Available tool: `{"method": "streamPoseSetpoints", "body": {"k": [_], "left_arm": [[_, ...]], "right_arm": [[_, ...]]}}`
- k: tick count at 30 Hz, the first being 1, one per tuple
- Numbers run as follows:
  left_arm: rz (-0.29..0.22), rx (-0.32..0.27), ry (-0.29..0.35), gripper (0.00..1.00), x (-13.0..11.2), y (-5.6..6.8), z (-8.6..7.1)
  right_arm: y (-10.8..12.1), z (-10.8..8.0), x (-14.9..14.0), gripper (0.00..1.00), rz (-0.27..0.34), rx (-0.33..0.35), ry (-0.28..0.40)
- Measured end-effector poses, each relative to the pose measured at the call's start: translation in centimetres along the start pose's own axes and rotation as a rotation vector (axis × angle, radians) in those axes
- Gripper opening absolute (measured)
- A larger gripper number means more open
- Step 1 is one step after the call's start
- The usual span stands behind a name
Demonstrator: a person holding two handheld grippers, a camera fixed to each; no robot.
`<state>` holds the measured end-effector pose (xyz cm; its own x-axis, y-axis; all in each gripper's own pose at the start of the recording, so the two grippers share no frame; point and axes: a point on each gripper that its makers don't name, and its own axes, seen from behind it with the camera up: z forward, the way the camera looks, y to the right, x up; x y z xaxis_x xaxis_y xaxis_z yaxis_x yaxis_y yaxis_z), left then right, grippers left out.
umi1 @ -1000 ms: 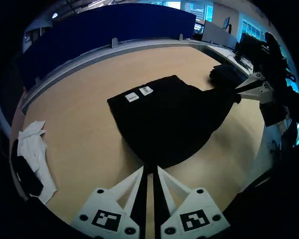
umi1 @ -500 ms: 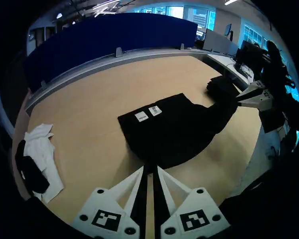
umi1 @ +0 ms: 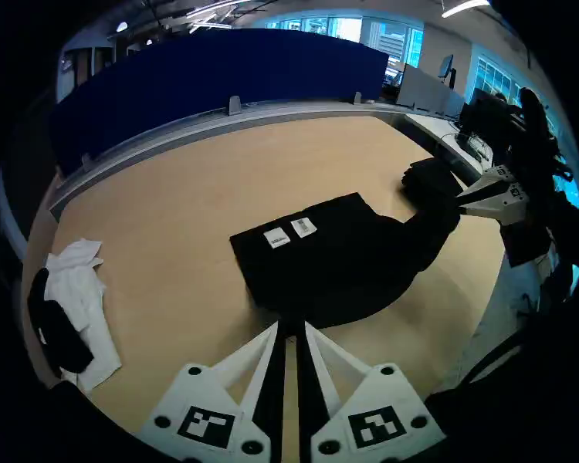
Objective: Fold towel
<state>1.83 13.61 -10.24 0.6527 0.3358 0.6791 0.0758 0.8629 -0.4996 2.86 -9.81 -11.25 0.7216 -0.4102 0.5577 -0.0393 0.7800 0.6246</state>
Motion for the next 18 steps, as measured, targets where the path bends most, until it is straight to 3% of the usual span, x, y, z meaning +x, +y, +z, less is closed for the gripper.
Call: {"method": "streamPoseSetpoints", "body": {"k": [8,18], "left_arm": [[-0.009,0.013,0.002,0.09,1.7,-1.6,2.3],[-0.023,0.028,-0.006,0.09,3.7,-4.0,7.0]], "right_arm": [[2.4,2.1,0.9,0.11,0.002,-0.016,-0.01],[5.7,6.2,1.7,0.11,0.034,-0.037,-0.025]]}}
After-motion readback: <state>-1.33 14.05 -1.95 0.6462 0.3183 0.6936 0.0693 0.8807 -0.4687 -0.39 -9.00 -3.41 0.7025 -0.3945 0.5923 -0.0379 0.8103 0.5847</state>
